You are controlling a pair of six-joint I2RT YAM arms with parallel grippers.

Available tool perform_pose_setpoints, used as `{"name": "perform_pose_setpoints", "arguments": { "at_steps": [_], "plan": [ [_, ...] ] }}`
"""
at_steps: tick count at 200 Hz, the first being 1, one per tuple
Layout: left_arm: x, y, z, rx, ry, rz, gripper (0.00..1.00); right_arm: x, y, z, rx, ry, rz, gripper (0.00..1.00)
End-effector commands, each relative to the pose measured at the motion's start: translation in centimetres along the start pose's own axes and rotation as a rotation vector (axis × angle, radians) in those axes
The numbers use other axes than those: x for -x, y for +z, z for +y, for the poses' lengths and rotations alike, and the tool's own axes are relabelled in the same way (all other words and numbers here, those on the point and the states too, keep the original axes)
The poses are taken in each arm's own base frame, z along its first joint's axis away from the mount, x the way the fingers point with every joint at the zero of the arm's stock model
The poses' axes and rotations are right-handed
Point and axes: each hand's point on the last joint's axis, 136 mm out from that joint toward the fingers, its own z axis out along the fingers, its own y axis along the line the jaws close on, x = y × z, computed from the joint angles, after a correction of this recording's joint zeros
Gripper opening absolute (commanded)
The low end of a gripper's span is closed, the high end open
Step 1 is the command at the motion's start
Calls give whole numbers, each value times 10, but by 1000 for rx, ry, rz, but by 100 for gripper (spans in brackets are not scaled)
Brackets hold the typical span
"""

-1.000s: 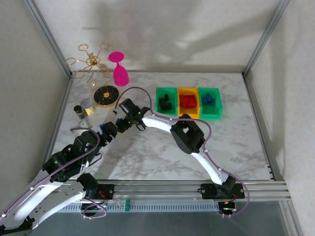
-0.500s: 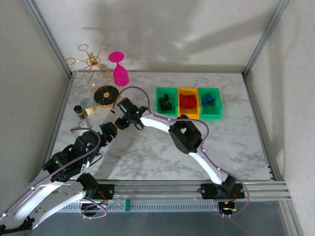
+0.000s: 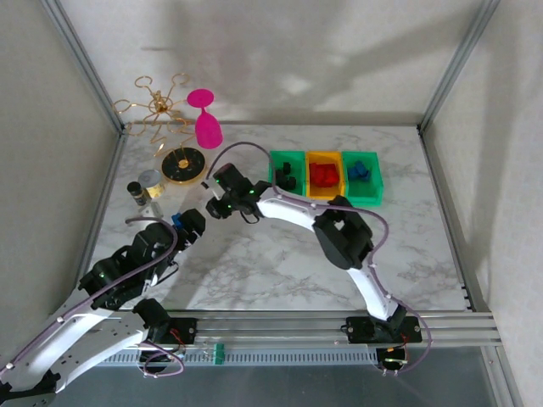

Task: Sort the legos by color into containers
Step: Pick up the lego from the middle-left of the table, then place the lego in the container.

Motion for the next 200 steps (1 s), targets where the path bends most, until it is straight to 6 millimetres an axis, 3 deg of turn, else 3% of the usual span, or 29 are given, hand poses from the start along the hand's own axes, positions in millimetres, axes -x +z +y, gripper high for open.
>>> {"name": "perform_pose_setpoints", "arguments": {
  "at_steps": [1,54,75,86,128,172,200],
  "plan": [
    [6,-1,-17,-38,-43,6,100,25,-46,-20,-25,122,-108,22],
    [1,14,-56,-146,18,36,100,-5,-128,-96,-237,368,-118,21],
    [-6,25,-68,-172,41,58,100,-29,-159,-128,-336,470,-109,22],
    [-10,30,-74,-186,57,73,100,-44,-177,-157,-405,539,-106,21],
    [-24,46,-99,-260,102,113,99,-87,-232,-219,-598,662,-96,21],
    [-31,58,-121,-300,140,144,100,-123,-267,-285,-753,761,-77,21],
    [-36,63,-131,-321,150,165,100,-142,-271,-318,-791,819,-59,21]
  ]
}}
